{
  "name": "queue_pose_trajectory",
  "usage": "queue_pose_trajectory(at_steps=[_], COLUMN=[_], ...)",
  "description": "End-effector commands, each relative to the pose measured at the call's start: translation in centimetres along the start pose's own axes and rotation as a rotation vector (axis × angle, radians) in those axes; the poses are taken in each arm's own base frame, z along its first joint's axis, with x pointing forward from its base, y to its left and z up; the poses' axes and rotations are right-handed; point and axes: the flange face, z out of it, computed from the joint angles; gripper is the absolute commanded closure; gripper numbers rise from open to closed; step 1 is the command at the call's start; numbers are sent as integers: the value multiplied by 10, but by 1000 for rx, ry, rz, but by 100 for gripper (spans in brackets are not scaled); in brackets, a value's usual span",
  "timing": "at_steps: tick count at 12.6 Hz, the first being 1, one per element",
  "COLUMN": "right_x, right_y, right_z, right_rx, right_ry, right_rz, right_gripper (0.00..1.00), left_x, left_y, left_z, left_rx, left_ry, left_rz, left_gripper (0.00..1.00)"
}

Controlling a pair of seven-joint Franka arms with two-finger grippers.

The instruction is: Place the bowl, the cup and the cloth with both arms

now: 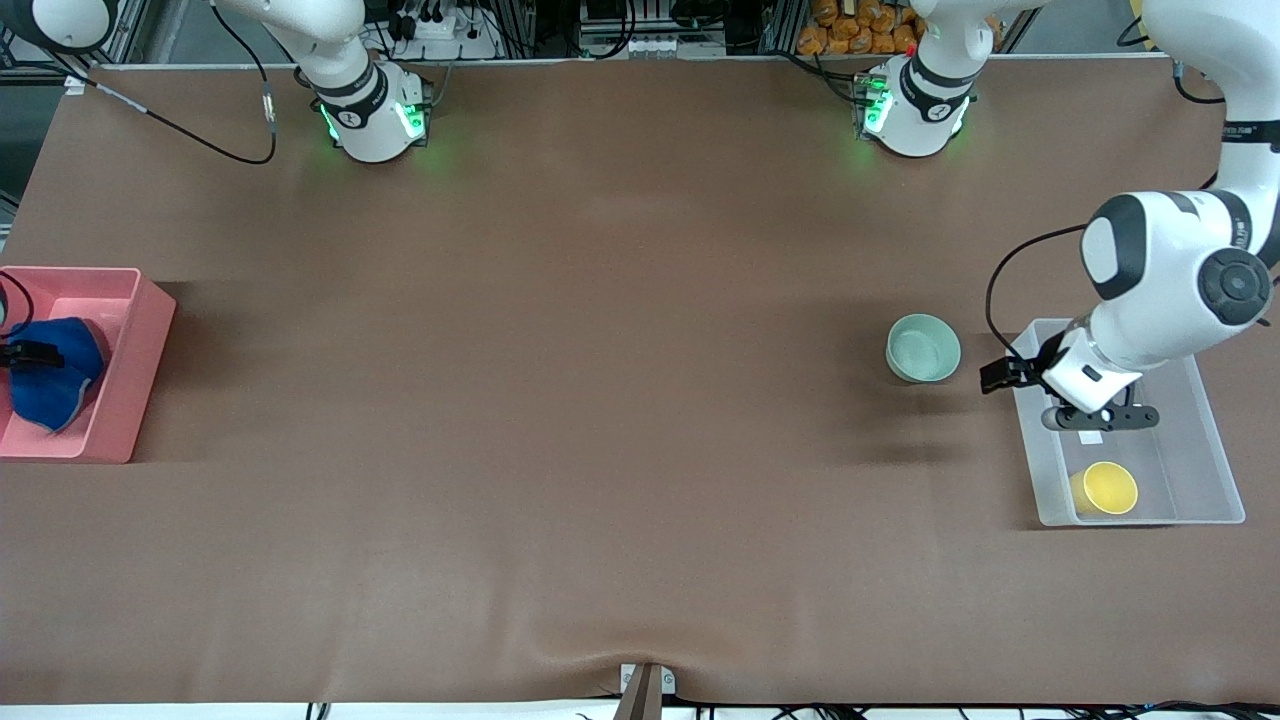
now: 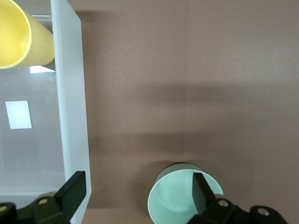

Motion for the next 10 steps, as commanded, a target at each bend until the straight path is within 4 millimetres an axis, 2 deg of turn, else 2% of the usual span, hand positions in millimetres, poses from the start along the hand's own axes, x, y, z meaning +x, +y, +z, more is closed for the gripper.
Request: queue_pose_trajectory(at_steps=[1,2,4,7,10], right_x=[-2,-1,8,15,31], right_y=[-14,-18,-40,-70,-127], right_z=[-45,-55,-80,-115,-162], right_rx=[3,9,15,27,48], right_ry=[-12,-12,-28,-31,-52], right_rz=[-9,22,53,125,227], right_gripper=[0,0,0,0,0], left_x=[-27,-32,-35,-50,-71], left_y=[2,5,24,34,30], left_z=[23,29,35,53,79], left_rx=[24,22,14,23,43], left_ry=[41,43,34,36,4], left_rz=[-3,-17,-15,-4,21], left_gripper=[3,5,8,10,12])
